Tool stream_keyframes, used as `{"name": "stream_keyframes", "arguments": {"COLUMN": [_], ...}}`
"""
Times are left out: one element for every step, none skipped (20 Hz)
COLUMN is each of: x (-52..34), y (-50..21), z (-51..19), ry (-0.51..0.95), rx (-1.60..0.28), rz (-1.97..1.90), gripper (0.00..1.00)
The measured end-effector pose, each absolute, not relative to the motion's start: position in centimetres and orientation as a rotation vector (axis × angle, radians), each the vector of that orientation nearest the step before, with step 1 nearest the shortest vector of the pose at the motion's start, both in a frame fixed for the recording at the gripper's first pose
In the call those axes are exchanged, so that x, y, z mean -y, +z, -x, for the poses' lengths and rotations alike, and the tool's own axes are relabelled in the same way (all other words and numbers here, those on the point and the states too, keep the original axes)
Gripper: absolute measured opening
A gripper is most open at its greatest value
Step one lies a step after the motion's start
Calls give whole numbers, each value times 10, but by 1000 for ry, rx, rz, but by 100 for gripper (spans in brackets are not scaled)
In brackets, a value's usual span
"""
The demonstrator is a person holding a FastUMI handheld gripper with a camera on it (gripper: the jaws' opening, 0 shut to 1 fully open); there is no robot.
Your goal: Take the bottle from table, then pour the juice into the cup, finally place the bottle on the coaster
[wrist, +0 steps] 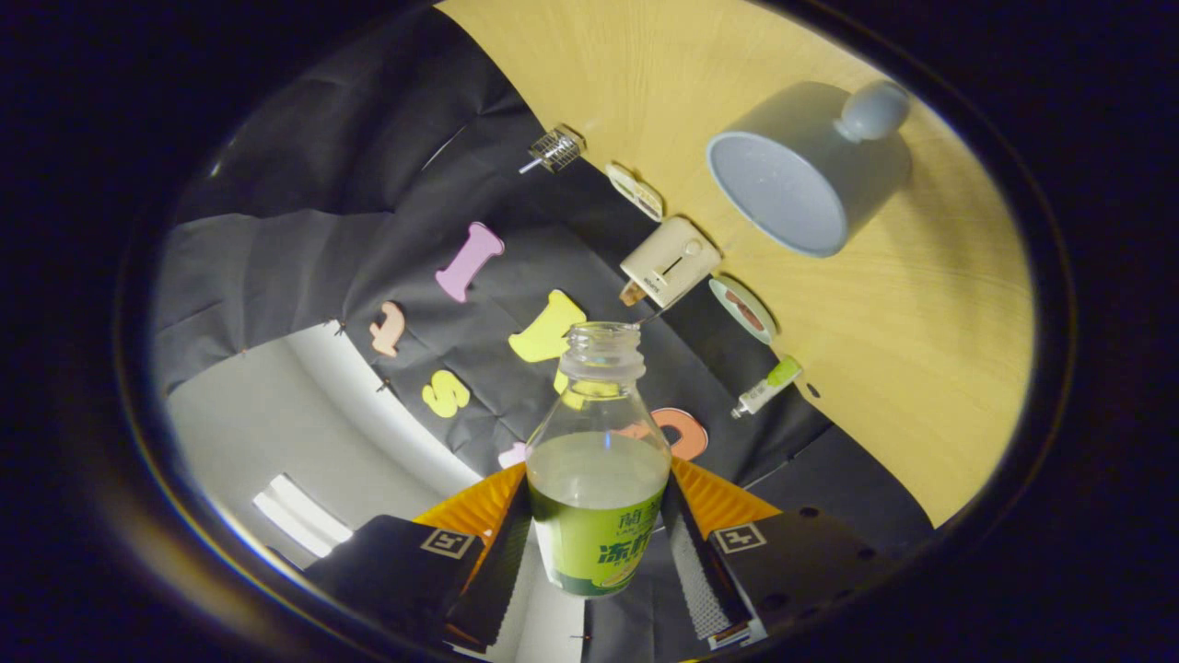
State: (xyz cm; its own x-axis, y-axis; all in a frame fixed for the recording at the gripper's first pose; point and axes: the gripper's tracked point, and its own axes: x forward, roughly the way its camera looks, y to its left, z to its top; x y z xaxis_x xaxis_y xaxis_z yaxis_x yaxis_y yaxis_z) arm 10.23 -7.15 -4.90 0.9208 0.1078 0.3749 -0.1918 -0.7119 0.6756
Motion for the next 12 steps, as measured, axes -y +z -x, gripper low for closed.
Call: {"name": "stream_keyframes", "arguments": {"x": [75,77,79,81,84,86,87,87,88,89,89,89], "y": [-46,-45,-42,-41,-40,-38,-37,-36,-36,-35,-33,-32], "z": [-102,-102,-101,-100,-99,-97,-97,-97,-96,-94,-93,-95], "ry": [514,522,530,538,543,547,551,554,557,563,570,576], "rx": [69,79,87,95,103,109,108,106,106,107,104,100], "rz": [-2323,-2338,-2352,-2364,-2375,-2387,-2394,-2400,-2404,-2406,-2407,-2407], "gripper": [79,79,79,79,79,79,78,78,79,79,79,78]}}
